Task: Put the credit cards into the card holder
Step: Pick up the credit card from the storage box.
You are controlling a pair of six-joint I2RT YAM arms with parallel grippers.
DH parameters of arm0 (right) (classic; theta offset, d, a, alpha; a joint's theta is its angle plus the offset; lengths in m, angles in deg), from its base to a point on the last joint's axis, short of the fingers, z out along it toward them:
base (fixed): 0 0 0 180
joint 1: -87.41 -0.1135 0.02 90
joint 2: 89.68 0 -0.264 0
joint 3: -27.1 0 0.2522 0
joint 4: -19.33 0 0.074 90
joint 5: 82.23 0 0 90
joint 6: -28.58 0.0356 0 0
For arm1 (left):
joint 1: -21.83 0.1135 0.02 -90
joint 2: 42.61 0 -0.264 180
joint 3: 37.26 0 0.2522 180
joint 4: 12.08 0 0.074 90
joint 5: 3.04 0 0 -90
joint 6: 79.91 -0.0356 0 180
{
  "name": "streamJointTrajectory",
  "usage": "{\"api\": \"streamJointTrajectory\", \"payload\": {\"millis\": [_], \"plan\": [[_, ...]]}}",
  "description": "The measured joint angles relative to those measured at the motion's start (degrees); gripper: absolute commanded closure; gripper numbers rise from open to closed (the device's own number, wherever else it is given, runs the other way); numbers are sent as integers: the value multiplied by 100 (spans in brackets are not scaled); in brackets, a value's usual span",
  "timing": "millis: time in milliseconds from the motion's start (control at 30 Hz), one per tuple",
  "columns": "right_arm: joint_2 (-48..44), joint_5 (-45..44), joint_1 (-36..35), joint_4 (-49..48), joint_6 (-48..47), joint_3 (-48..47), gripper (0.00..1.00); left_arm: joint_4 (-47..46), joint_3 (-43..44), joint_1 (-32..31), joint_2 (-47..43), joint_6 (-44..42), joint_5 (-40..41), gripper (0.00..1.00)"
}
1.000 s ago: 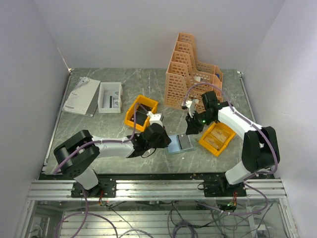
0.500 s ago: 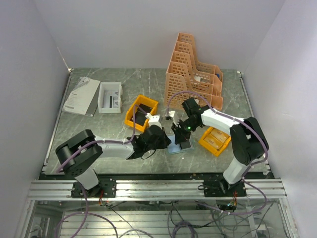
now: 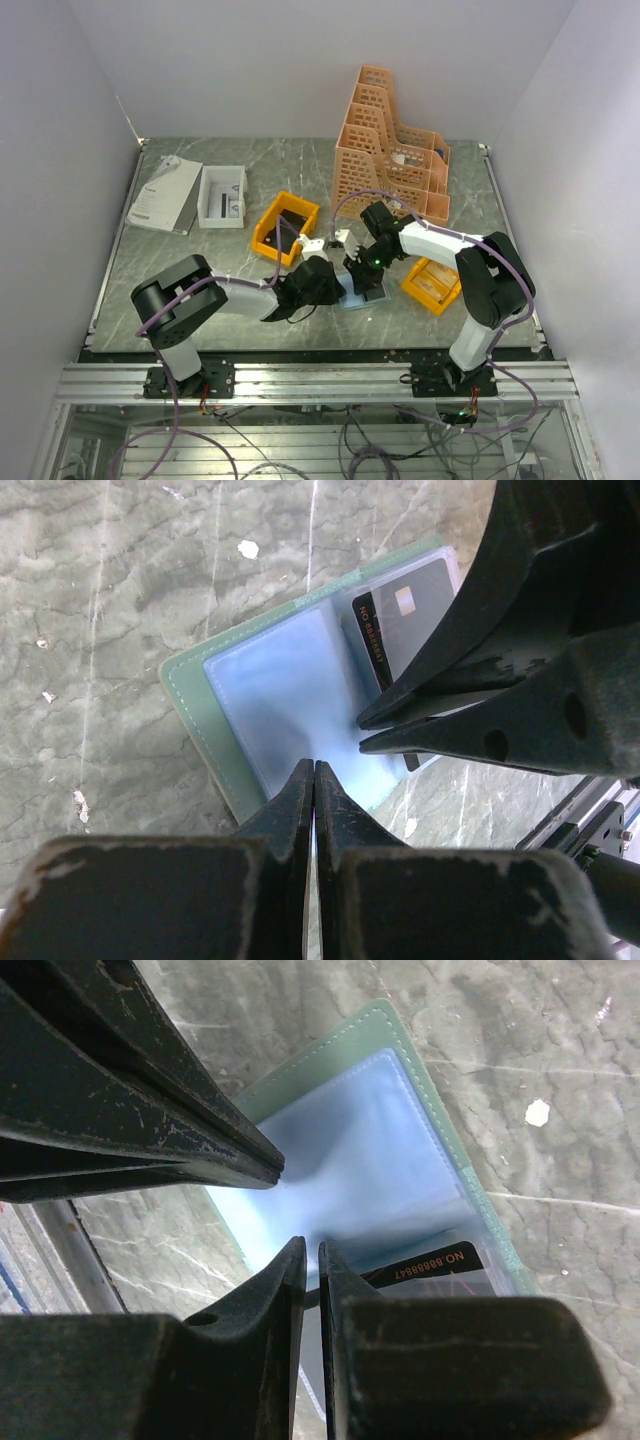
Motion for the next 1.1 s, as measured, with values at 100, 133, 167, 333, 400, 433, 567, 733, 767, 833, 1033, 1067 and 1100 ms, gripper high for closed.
{"api": "streamJointTrajectory", "payload": {"millis": [100,133,167,333,400,433,567,733,767,833,1033,1067,1100], "plan": [[0,-105,0,-7,13,0,89,-17,-15,0,57,20,0,93],[0,-129,-4,-13,13,0,89,-20,-31,0,68,35,0,93],[0,-153,-4,-15,13,0,89,-20,-48,2,72,42,0,93],[0,-195,-4,-15,11,0,89,-118,-133,13,72,101,0,93],[-7,-188,-2,-15,9,0,88,-111,-146,13,48,94,0,92],[-20,-170,4,-11,0,0,88,-94,-151,13,24,76,2,91],[-203,107,94,98,-129,0,88,94,-186,13,-389,-101,22,88],[-892,868,442,363,-483,-4,86,385,-197,26,-1633,-520,269,70],[-1043,981,520,402,-549,-7,86,459,-197,42,-1945,-636,372,64],[-1429,1233,715,455,-678,-11,84,597,-197,85,-2472,-846,525,50],[-2564,1591,951,225,-844,-225,36,1762,308,1128,-3504,-1443,599,40],[-2658,1672,951,190,-918,-352,32,2009,516,1368,-3539,-1539,566,38],[-2712,1764,946,157,-953,-494,31,2271,756,1624,-3550,-1633,485,38]]}}
